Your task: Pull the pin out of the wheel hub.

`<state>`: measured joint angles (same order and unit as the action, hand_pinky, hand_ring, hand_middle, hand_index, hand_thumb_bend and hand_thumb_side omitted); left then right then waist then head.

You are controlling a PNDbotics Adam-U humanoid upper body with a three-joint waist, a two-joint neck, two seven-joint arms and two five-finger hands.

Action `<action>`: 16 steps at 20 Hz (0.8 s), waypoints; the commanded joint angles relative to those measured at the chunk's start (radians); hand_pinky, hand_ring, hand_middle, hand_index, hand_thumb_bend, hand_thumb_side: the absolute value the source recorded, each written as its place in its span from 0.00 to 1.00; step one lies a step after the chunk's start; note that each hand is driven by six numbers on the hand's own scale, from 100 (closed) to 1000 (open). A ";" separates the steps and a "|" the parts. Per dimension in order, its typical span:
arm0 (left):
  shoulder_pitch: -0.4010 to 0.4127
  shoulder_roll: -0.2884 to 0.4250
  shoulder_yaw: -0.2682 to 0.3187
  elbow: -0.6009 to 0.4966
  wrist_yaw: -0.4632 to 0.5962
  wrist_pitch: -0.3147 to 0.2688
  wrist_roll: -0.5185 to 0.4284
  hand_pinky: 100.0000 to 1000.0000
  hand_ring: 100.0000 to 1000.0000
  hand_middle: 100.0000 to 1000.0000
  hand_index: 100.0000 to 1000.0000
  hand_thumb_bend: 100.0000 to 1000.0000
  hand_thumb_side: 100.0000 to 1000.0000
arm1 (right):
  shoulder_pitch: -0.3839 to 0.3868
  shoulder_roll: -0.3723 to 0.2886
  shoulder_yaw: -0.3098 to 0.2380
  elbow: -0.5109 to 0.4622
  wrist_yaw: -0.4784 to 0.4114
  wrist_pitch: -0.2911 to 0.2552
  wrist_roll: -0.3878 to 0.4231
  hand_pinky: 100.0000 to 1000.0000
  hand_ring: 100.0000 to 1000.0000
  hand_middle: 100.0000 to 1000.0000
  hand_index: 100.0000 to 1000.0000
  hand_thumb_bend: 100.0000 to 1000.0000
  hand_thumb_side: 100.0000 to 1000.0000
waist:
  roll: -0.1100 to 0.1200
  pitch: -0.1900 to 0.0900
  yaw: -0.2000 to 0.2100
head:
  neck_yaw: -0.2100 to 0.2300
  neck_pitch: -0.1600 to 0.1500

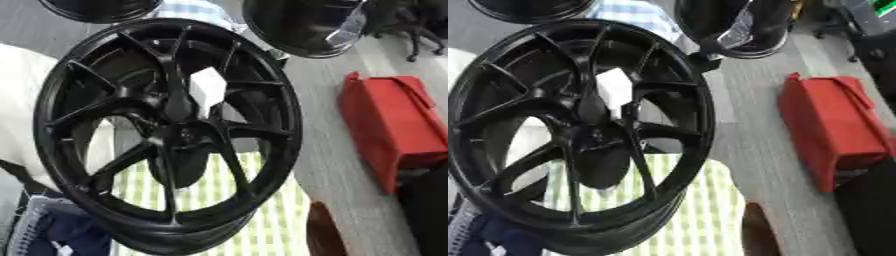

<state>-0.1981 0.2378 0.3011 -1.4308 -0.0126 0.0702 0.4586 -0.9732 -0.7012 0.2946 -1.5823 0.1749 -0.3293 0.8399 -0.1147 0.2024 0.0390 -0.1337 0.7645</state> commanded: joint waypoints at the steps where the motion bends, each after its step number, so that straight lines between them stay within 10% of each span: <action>1: -0.002 0.027 0.010 -0.011 -0.009 0.004 0.001 0.77 0.89 0.52 0.68 0.55 0.45 | -0.016 0.019 -0.003 -0.021 -0.009 -0.016 0.024 0.81 0.80 0.76 0.82 0.45 0.25 | 0.006 -0.024 -0.002 | -0.007 0.005; 16: 0.015 0.036 0.009 -0.003 -0.012 0.010 -0.008 0.77 0.89 0.52 0.68 0.54 0.46 | 0.026 0.210 -0.001 -0.065 0.157 0.009 0.011 0.77 0.77 0.74 0.80 0.42 0.25 | -0.005 -0.041 -0.012 | 0.008 -0.021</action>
<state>-0.1798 0.2455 0.3052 -1.4241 -0.0187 0.0787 0.4522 -0.9341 -0.4828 0.3033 -1.6260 0.3054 -0.3105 0.8509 -0.1262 0.1851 0.0293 -0.1309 0.7539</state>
